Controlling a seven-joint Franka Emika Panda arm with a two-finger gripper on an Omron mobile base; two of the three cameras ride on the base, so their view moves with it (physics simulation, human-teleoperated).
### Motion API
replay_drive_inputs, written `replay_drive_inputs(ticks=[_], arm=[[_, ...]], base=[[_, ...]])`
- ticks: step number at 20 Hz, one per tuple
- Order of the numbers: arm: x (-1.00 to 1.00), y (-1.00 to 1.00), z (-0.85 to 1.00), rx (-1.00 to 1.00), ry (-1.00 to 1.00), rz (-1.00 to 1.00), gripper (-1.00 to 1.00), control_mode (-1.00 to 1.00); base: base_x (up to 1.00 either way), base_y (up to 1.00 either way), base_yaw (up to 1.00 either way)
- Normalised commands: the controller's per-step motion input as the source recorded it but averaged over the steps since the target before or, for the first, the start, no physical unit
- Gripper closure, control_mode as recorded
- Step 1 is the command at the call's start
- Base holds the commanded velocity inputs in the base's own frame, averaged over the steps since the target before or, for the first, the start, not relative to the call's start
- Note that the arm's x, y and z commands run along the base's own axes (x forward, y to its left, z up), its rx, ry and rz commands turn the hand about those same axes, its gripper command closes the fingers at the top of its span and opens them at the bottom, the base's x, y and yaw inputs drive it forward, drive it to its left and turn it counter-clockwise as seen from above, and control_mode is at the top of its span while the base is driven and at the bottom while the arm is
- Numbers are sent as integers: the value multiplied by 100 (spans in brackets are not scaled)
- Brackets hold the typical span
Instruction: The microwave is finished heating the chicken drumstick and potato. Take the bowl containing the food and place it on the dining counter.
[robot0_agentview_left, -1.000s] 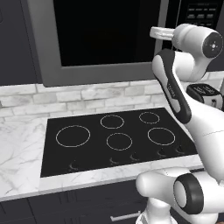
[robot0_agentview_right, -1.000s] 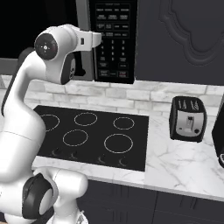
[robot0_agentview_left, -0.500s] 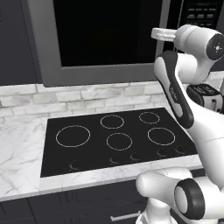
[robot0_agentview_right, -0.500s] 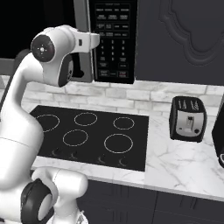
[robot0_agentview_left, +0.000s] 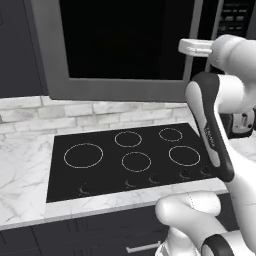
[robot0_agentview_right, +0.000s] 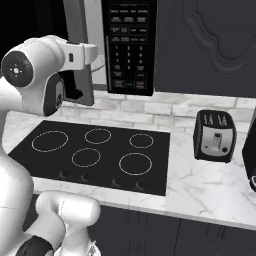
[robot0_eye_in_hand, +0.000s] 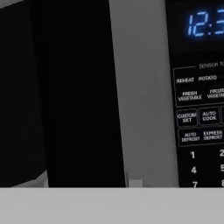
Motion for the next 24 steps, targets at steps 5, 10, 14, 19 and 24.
replay_drive_inputs(ticks=[5, 10, 14, 19, 24], arm=[[-100, 50, 20, 0, 0, -1, 100, -100], [-100, 76, 24, 0, 0, -6, 100, -100], [-100, 81, 21, 0, 0, -7, 100, -100], [-100, 61, 1, -6, 0, -4, -100, -100], [-100, 2, -36, -13, 10, 10, -100, -100]], base=[[0, 0, 0], [0, 0, 0], [0, 0, 0], [0, 0, 0], [0, 0, 0]])
